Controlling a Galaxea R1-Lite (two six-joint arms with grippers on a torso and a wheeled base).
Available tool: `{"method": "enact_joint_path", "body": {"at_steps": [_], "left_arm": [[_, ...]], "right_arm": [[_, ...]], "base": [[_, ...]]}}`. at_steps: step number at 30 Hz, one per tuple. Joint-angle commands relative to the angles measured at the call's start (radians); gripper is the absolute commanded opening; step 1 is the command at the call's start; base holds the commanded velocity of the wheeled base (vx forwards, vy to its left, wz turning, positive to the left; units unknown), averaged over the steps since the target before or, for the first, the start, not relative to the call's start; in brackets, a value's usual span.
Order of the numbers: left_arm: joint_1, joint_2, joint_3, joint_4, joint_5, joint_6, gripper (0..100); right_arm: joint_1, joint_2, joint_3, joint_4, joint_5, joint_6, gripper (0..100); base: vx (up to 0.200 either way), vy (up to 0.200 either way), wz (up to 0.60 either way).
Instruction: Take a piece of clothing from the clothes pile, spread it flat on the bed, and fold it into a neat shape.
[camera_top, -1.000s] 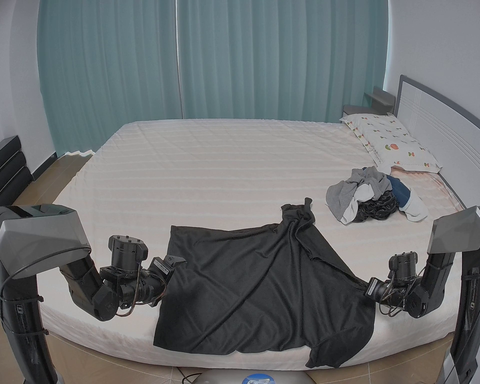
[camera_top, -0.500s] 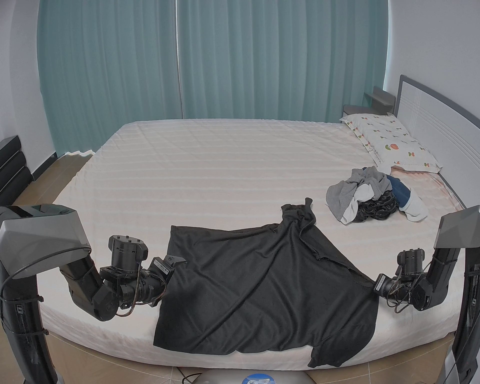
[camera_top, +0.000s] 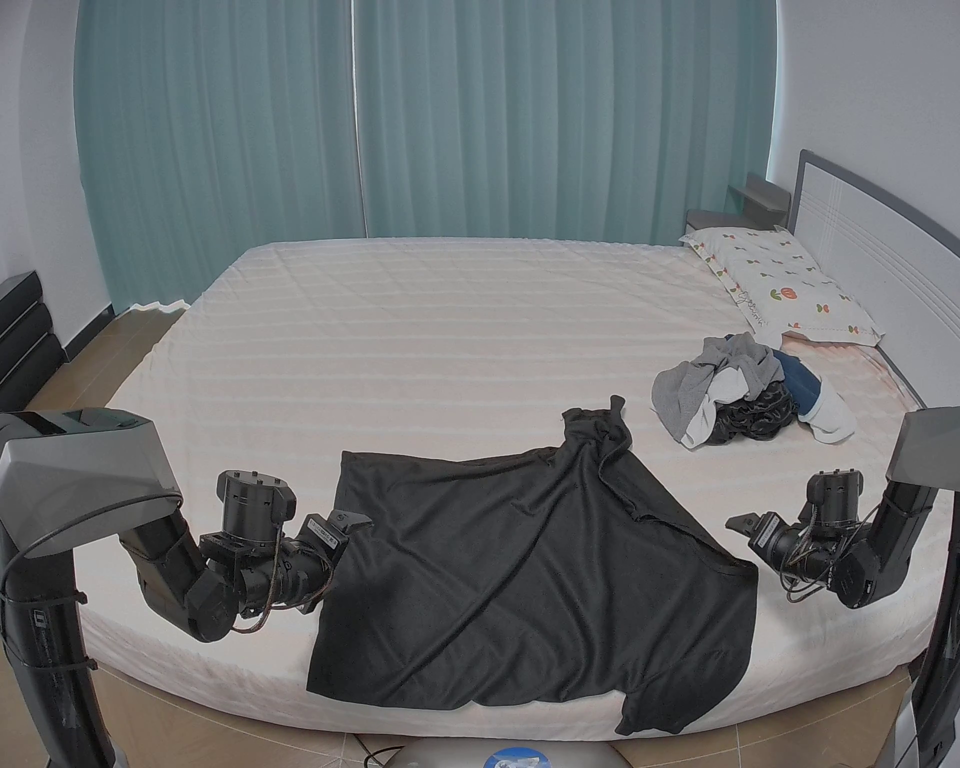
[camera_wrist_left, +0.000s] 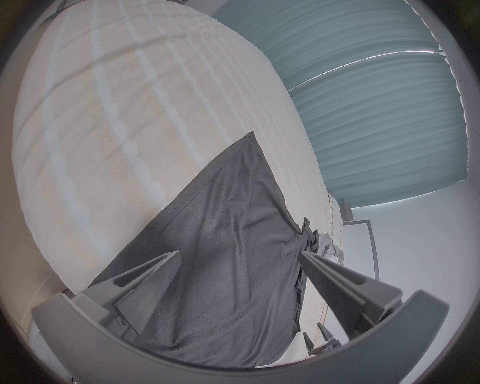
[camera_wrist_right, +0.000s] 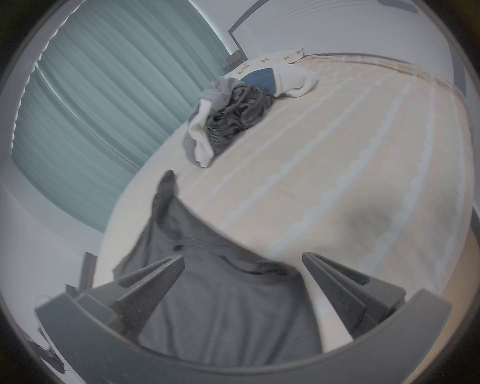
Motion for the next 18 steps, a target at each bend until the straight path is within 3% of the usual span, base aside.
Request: {"method": "enact_joint_path", "body": {"at_steps": [1, 8, 18], "left_arm": [[0.000, -0.001, -0.001, 0.000, 0.002, -0.002, 100], [-0.003, 0.004, -0.002, 0.000, 0.029, -0.002, 100], [-0.006, 0.005, 0.001, -0.002, 0.031, -0.001, 100]], "right_arm": [[0.127, -0.042, -0.035, -0.002, 0.053, 0.109, 100], [0.237, 0.122, -0.262, 0.069, 0.043, 0.138, 100], [0.294, 0.204, -0.466, 0.194, 0.050, 0.158, 100]], "base": [[0.000, 0.000, 0.00], [0.000, 0.000, 0.00], [0.000, 0.000, 0.00]]}}
